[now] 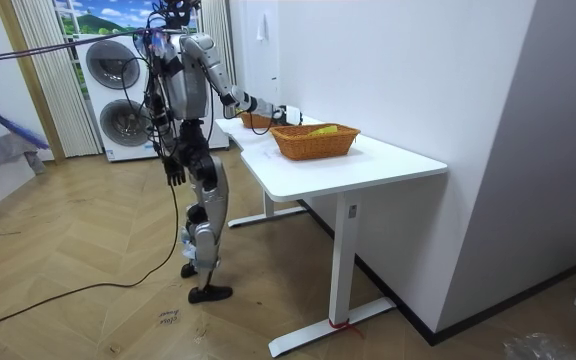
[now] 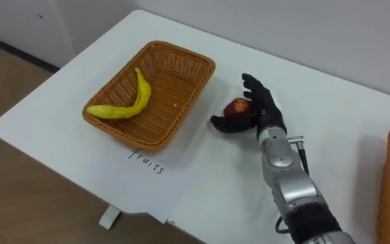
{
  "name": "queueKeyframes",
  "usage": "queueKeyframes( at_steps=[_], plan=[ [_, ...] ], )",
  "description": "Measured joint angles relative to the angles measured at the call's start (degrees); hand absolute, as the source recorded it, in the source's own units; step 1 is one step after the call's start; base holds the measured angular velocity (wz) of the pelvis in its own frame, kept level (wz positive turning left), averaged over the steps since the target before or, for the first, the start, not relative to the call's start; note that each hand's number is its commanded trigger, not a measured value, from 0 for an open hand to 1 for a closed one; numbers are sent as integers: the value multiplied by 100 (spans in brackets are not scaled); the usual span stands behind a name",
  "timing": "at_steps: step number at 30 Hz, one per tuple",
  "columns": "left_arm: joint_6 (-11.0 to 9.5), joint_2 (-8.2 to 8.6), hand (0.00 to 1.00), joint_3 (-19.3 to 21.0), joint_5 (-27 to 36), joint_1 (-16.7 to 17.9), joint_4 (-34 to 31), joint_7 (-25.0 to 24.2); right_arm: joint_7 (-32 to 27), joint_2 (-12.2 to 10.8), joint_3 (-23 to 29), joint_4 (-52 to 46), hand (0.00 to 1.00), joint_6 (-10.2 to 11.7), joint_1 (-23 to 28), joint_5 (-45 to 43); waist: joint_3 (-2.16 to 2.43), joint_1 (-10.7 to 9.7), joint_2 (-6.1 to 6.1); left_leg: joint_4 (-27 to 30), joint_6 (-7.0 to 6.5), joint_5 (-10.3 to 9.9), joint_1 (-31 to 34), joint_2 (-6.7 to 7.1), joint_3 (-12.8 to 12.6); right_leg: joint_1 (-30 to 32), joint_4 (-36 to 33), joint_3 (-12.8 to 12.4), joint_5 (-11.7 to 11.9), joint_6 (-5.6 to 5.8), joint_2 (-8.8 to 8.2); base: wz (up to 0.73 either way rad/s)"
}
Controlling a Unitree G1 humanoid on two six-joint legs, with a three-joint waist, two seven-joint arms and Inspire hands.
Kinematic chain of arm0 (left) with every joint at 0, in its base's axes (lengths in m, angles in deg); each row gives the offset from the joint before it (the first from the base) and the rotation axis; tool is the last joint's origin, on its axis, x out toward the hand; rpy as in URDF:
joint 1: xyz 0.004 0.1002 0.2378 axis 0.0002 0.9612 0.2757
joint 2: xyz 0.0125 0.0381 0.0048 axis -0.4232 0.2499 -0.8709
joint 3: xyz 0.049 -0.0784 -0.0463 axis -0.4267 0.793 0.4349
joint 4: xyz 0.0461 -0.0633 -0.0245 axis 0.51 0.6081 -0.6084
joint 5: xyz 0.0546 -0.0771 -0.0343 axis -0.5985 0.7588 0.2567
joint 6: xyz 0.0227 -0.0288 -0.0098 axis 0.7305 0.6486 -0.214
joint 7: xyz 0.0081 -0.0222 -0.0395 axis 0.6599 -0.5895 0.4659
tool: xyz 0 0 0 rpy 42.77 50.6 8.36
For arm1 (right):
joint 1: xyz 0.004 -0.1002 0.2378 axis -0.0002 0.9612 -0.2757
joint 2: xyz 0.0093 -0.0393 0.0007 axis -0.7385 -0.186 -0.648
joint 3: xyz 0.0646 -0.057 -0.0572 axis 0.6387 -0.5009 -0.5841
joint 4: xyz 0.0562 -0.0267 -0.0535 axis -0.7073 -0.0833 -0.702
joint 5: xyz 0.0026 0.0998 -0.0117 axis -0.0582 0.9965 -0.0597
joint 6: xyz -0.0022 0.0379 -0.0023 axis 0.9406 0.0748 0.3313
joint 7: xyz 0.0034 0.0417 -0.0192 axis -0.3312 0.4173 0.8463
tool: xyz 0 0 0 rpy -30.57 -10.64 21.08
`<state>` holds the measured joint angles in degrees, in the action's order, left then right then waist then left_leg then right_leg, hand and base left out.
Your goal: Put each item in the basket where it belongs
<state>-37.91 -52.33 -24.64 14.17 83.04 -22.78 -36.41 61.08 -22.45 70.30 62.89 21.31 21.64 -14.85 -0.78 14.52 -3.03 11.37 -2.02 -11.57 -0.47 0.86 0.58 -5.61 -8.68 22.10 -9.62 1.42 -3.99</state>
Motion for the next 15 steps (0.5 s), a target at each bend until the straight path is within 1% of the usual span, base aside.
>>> queueKeyframes(
  at_steps=[4, 10, 15],
  plan=[
    [2, 0, 0, 4, -4, -3, 0, -2, -12, 12, 3, -2, 100, 0, 0, -5, 2, -1, -2, 5, 0, 0, -4, 0, -1, 11, 1, 0, 0, 0, -1, 0],
    [3, 0, 0, 6, -8, -3, -1, -97, -4, 6, 13, 18, 100, 6, -10, -420, 2, -2, -2, 20, -2, 1, -19, 7, 10, 10, 5, 17, 0, 0, -9, 2],
    [-32, 0, 0, 3, 13, -5, 9, -93, 28, 6, 12, 60, 100, 54, -9, -498, 1, -11, -4, 18, -3, 2, -36, 9, 39, -7, 7, 15, -1, 1, -15, 1]
  ],
)
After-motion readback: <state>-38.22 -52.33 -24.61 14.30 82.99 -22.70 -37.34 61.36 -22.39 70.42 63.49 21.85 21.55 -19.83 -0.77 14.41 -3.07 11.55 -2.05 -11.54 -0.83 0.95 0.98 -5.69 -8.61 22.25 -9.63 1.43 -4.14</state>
